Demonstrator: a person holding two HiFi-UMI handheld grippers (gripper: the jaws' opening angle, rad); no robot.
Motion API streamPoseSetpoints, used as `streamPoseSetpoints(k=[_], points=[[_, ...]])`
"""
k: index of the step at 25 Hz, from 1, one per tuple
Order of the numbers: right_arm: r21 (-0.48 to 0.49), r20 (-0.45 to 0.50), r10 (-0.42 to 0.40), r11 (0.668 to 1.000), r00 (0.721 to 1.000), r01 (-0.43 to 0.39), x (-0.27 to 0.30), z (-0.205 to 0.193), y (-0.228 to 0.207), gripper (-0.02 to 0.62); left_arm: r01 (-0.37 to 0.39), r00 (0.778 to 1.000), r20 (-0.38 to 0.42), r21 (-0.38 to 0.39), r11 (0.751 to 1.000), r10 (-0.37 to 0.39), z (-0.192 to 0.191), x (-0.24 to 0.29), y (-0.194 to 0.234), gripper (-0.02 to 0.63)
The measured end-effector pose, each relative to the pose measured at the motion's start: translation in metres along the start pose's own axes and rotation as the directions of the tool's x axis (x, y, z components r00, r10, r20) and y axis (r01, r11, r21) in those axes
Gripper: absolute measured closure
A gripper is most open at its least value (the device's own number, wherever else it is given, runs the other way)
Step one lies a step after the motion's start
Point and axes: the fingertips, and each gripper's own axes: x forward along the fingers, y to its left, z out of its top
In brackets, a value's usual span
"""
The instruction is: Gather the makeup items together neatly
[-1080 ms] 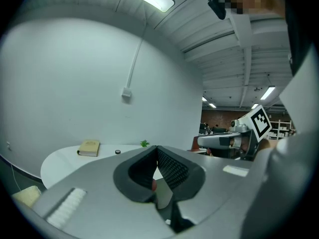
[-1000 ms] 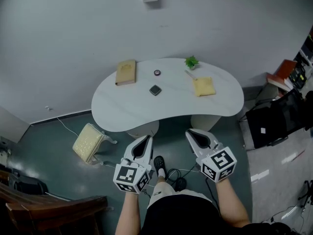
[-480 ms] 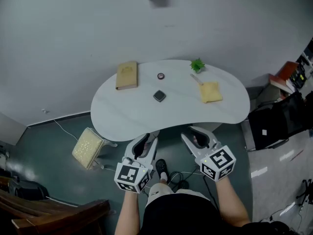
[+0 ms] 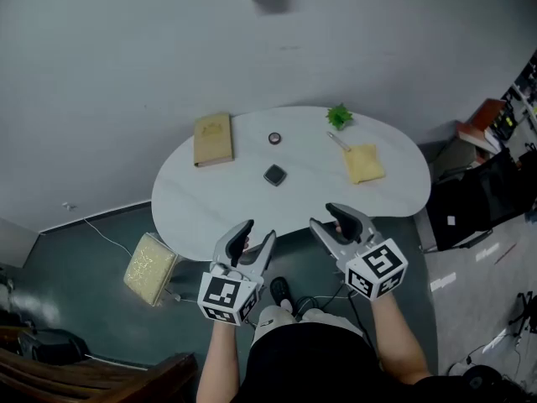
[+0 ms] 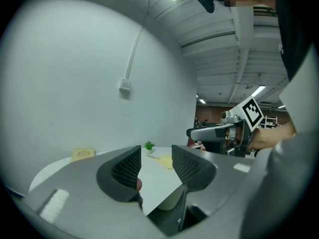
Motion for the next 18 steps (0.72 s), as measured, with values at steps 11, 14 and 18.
streamPoseSetpoints(k=[11, 14, 18], points=[[0.018, -0.033, -0.08, 0.997, 0.996, 0.08, 0.044, -0.001, -0.007, 0.426, 0.07, 0.997, -0.037, 0.018, 0.997, -0.069, -0.009, 0.025, 0.047, 0.399], [0.024, -0.04, -0.086, 0.996, 0.996, 0.087, 0.05, -0.003, -0.008, 0.426, 0.076, 0.996, -0.047, 0.012, 0.997, -0.076, -0.012, 0.031, 0.055, 0.393], [0.037, -0.047, -0.094, 0.995, 0.994, 0.096, 0.056, -0.006, -0.014, 0.428, 0.085, 0.995, -0.062, 0.004, 0.996, -0.084, -0.017, 0.037, 0.06, 0.388]])
